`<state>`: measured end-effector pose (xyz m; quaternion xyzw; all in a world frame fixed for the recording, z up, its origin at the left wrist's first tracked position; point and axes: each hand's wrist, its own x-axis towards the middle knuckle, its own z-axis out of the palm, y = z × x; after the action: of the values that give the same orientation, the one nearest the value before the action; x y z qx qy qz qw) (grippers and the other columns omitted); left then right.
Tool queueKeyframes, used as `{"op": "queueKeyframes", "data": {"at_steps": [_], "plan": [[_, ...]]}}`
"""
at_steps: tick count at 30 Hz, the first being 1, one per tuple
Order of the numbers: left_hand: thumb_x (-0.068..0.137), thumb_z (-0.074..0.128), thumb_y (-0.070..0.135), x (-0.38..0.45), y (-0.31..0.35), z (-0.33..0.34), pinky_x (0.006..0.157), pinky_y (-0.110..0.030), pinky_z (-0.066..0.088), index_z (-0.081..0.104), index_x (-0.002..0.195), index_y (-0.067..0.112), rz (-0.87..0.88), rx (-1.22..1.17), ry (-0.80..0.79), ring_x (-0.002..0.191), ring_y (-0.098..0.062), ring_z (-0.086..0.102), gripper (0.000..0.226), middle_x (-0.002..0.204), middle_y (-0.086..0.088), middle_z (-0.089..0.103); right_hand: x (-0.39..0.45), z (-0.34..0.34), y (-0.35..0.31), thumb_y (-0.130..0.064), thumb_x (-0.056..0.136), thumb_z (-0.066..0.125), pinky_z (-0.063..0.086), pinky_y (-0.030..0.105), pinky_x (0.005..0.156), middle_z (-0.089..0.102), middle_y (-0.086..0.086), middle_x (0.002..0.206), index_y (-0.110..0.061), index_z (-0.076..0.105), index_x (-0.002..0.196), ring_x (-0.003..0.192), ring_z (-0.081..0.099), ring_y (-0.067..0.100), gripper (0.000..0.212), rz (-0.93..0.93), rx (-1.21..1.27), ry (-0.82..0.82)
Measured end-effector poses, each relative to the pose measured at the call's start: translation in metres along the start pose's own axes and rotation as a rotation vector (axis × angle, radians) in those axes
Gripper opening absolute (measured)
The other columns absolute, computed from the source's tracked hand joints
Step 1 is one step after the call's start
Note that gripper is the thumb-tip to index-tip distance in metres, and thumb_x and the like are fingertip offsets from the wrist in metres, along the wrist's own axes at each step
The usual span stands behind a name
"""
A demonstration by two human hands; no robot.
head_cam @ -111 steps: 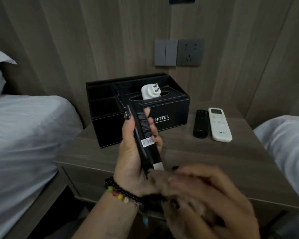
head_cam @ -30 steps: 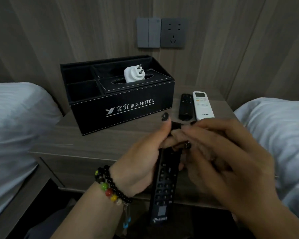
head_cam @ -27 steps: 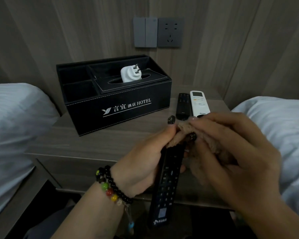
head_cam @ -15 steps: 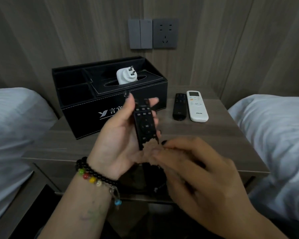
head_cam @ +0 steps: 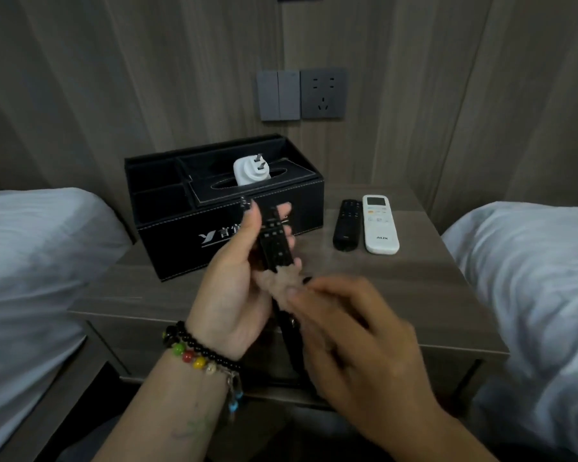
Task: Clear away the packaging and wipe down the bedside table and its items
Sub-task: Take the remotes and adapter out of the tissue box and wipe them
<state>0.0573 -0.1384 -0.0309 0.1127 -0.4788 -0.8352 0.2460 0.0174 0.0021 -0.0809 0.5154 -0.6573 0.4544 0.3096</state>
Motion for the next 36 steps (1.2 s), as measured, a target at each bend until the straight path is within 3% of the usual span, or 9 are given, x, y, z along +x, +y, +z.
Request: {"op": "queueKeyframes", "data": {"at_steps": [5,8,11,16,19,23,29,33,36], "plan": [[0.083,0.054,0.051,-0.002,0.019,-0.006,0.089,-0.031,0.046,0.063,0.124,0.015,0.226,-0.213,0.158,0.085,-0.009,0.055,0.056,0.087,0.003,0.058,0.000,-0.010,-0.004,-0.017,0.092,0.063,0.053,0.022,0.066,0.063,0.004,0.110,-0.017,0.071,0.110,0.085,0.063,0.009,0.019,-0.088,-0.018,-0.006],[0.080,0.062,0.048,-0.023,0.003,0.001,0.092,-0.034,0.044,0.062,0.126,0.014,0.325,-0.200,0.195,0.093,-0.014,0.055,0.057,0.098,-0.002,0.058,0.010,-0.022,-0.003,-0.010,0.086,0.064,0.048,0.012,0.074,0.063,0.006,0.106,-0.016,0.072,0.107,0.087,0.060,0.004,0.023,0.016,0.026,0.140],[0.086,0.062,0.035,-0.054,-0.031,0.020,0.101,-0.044,0.046,0.062,0.125,0.011,0.275,-0.126,0.155,0.112,-0.025,0.061,0.046,0.119,-0.012,0.065,0.026,-0.027,-0.008,-0.011,0.084,0.061,0.037,0.003,0.087,0.061,0.005,0.105,-0.012,0.069,0.111,0.095,0.053,-0.006,0.028,0.136,0.065,0.227],[0.097,0.047,0.027,-0.081,-0.054,0.040,0.106,-0.052,0.040,0.066,0.119,0.013,0.193,-0.090,0.119,0.113,-0.030,0.063,0.032,0.117,-0.015,0.068,0.039,-0.025,-0.041,-0.019,0.087,0.057,0.045,0.008,0.082,0.061,-0.001,0.108,-0.014,0.069,0.114,0.097,0.058,0.001,0.030,0.142,0.136,0.198],[0.090,0.056,0.044,-0.079,-0.042,0.034,0.106,-0.053,0.041,0.061,0.125,0.008,0.238,-0.112,0.130,0.118,-0.032,0.060,0.050,0.123,-0.018,0.064,0.032,-0.021,-0.037,-0.024,0.088,0.055,0.050,0.015,0.072,0.060,-0.004,0.106,-0.019,0.068,0.114,0.090,0.058,0.001,0.030,0.158,0.052,0.153],[0.074,0.070,0.048,-0.075,-0.020,0.028,0.101,-0.041,0.046,0.063,0.124,0.014,0.381,-0.111,0.150,0.121,-0.028,0.058,0.062,0.126,-0.016,0.063,0.023,-0.020,-0.025,-0.026,0.086,0.055,0.055,0.030,0.070,0.061,-0.005,0.103,-0.018,0.070,0.111,0.089,0.061,0.006,0.030,0.226,0.041,0.121],[0.055,0.085,0.052,-0.081,-0.030,0.030,0.072,-0.023,0.057,0.069,0.118,0.018,0.295,-0.001,0.131,0.097,-0.019,0.068,0.073,0.115,-0.012,0.069,0.041,-0.024,-0.040,-0.022,0.090,0.056,0.052,0.019,0.075,0.060,-0.002,0.107,-0.014,0.069,0.114,0.093,0.059,0.004,0.028,0.101,0.061,0.173],[0.076,0.063,0.031,-0.075,-0.019,0.031,0.099,-0.040,0.049,0.062,0.124,0.011,0.313,-0.040,0.159,0.113,-0.023,0.063,0.052,0.117,-0.009,0.069,0.026,-0.017,-0.030,-0.018,0.091,0.058,0.054,0.024,0.070,0.060,-0.002,0.105,-0.014,0.068,0.114,0.091,0.060,0.008,0.025,0.097,0.022,0.153],[0.075,0.062,0.033,-0.065,-0.002,0.038,0.092,-0.032,0.052,0.068,0.116,0.017,0.371,-0.013,0.144,0.099,-0.015,0.063,0.044,0.097,0.000,0.069,0.014,-0.016,-0.011,-0.019,0.089,0.057,0.056,0.030,0.064,0.060,-0.003,0.104,-0.017,0.068,0.113,0.085,0.061,0.009,0.027,0.148,0.006,0.109]]}}
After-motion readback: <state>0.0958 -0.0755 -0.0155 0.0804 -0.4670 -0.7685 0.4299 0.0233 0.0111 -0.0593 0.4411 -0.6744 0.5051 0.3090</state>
